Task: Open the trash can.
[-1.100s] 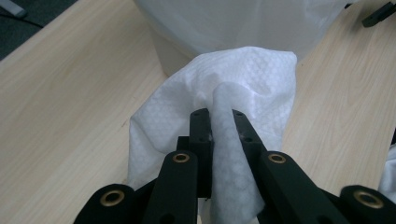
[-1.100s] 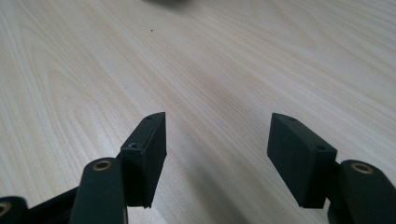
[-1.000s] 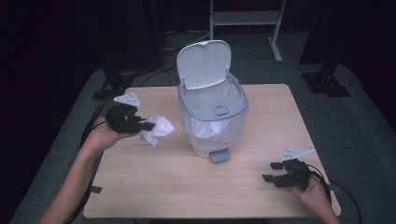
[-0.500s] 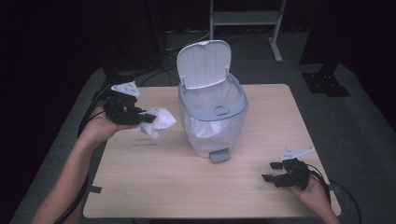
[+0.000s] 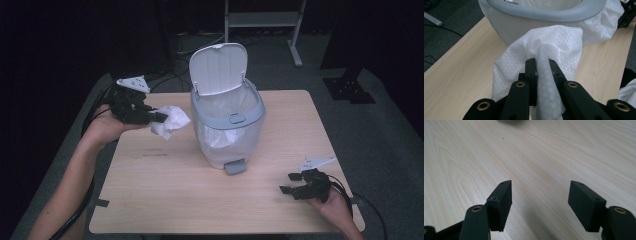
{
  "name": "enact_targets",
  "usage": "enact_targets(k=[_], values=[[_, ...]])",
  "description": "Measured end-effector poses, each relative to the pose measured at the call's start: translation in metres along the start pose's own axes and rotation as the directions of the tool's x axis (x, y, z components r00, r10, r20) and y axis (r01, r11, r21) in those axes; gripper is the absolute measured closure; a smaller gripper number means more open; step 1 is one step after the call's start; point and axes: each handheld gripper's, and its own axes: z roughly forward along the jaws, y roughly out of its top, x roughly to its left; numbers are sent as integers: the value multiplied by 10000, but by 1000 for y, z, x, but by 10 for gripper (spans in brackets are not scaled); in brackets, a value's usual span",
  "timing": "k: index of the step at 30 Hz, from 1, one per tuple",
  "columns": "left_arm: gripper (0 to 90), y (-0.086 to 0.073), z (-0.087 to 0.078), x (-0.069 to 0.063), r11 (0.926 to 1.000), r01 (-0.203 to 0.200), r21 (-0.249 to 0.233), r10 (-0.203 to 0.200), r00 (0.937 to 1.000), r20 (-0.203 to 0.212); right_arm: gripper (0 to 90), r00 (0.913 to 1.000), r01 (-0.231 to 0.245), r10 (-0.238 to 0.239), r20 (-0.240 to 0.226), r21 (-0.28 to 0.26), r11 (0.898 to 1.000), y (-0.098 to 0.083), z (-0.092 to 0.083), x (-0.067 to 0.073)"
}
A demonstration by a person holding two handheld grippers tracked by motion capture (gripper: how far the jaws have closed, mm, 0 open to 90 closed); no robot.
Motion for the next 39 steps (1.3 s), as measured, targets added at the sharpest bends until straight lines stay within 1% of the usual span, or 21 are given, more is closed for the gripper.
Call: enact_targets(k=[5,13,21,29,39], values=[[808,10,-5,-1,9998,-97,-148,97,10000,-5,346,10000,-10,10,-24,-34,10000,1,1,-1],[808,27,-11,-3,9995,-280,-153,278,9995,-134,346,10000,-7,7,-51,-18,10000,1,3,0],[808,42,-12,-4,9989,-427,-217,424,9990,-145,346,10000,34,-34,-94,5,10000,2,4,0],[808,59,-15,-4,9973,-704,-191,701,9973,-201,346,9999,31,-31,-102,7,10000,3,5,0],[808,79,-11,-6,9954,-946,-116,945,9954,-135,346,9999,61,-62,-146,-8,10000,2,5,-1]])
